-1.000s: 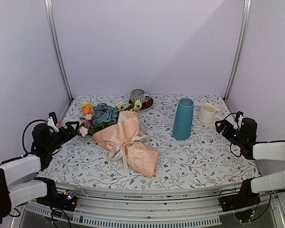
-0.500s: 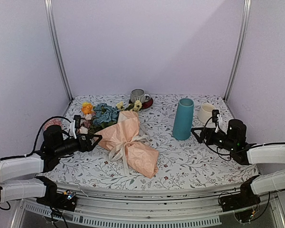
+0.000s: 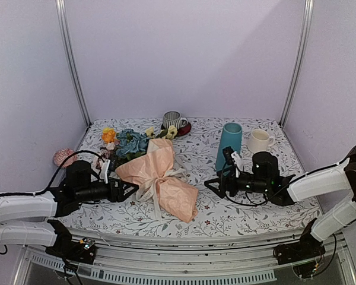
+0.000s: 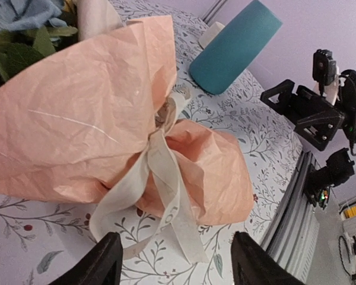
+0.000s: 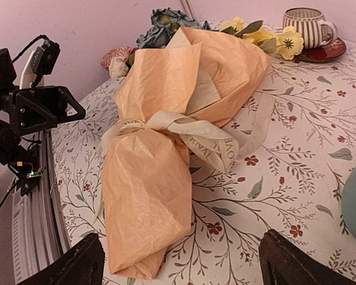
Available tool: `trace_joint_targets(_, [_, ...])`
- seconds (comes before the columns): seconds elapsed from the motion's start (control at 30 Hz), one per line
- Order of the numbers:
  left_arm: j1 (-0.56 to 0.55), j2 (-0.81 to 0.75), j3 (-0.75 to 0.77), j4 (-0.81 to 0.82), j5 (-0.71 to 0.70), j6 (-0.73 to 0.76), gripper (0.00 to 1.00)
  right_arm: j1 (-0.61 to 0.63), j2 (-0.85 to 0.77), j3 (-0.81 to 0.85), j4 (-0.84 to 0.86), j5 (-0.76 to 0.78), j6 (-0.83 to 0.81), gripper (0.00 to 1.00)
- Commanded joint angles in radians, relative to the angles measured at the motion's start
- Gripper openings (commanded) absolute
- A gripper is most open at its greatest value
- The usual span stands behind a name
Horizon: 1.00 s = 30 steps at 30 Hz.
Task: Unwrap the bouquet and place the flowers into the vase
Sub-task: Untie the ribbon from the tied bouquet.
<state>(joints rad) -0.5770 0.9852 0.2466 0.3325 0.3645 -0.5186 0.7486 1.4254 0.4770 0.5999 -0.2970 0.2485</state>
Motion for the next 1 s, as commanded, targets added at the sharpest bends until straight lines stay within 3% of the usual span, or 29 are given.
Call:
trace_joint_targets(0.0, [-0.130,0.002,0.017,-0.004,-0.055,-0.058,0.64,0.046,0.063,0.062,0.000,-0.004,-0.059,0.92])
trace_joint_targets(0.2, [-0.318,0.039,-0.005,0.059,-0.178,-0.210,0.64,0.072,0.149,0.124,-0.016,-0.021,-0.067,0.93])
trace_joint_targets(0.43, [-0.521,0.180,0.104,-0.038,-0.428,-0.286,0.67,0.082,0.166,0.157,-0.031,0.022,-0.074,0.93])
trace_joint_targets(0.7, [-0.539,0.314,0.095,0.057,-0.445,-0.370,0.68,0.081,0.006,0.048,0.065,0.236,-0.034,1.00])
trace_joint_targets(0.83, [-0.542,0.366,0.114,0.059,-0.459,-0.388,0.67,0.082,-0.012,0.026,0.168,0.321,0.022,0.97])
trace_joint_targets(0.97, [-0.542,0.375,0.106,0.060,-0.473,-0.393,0.66,0.081,0.013,0.116,0.090,0.242,-0.024,0.93])
